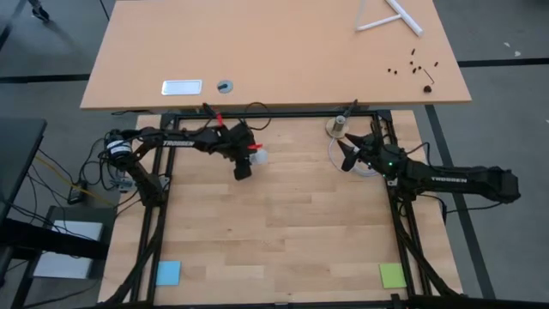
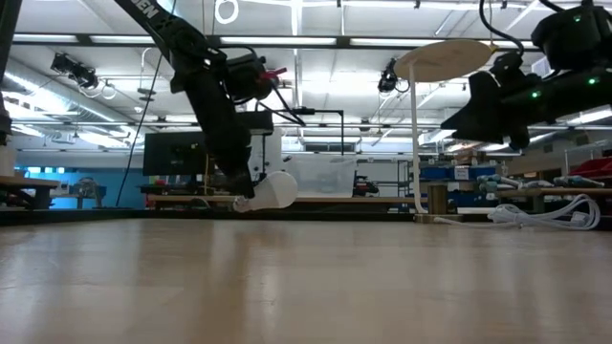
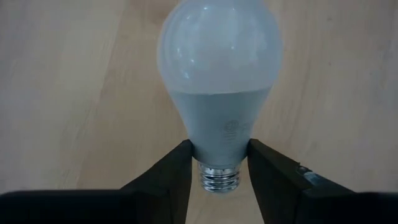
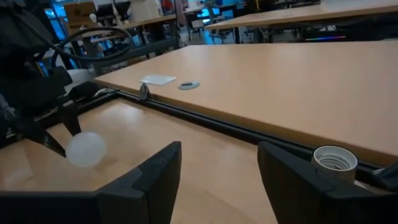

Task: Screw lightbulb
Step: Insert the white lightbulb into the golden lamp

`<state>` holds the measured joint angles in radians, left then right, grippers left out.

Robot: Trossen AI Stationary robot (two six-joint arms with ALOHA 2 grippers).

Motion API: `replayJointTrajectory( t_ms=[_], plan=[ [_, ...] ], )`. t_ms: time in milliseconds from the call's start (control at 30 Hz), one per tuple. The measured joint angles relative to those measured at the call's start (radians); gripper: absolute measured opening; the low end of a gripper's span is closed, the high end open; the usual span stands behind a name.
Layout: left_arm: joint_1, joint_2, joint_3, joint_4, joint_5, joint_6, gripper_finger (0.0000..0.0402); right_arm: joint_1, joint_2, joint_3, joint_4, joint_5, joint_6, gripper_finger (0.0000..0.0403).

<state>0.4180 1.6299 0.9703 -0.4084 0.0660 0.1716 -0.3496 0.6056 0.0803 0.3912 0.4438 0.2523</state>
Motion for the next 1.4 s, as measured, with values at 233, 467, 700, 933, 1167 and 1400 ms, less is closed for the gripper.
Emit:
replayJointTrajectory(
  t_ms=[233,467,700,933,1167,1400],
  plan=[
    [-0.015,0.000,0.000,0.000,-0.015,-0.047,0.0171,0.000,0.027,0.000,0.020,0.000,0.000,0.0226],
    [-0.024,0.000,0.000,-0.001,-0.015,-0.072,0.0210,0.000,0.045,0.000,0.025,0.000,0.027,0.0245],
    [-0.032,-0.005,0.016,-0.024,-0.036,-0.071,0.0219,-0.029,0.083,0.062,0.053,0.002,0.058,0.0256],
    [0.001,-0.030,0.081,-0.025,0.002,-0.027,0.0220,-0.153,0.253,0.366,-0.320,0.005,-0.066,0.0262],
    [0.063,-0.065,0.069,0.101,0.183,-0.018,0.0219,-0.341,0.484,0.434,-0.412,-0.106,-0.083,0.0272],
    [0.112,-0.064,0.039,0.296,0.383,-0.041,0.0219,-0.444,0.693,0.434,-0.237,-0.123,-0.095,0.0269]
  ],
)
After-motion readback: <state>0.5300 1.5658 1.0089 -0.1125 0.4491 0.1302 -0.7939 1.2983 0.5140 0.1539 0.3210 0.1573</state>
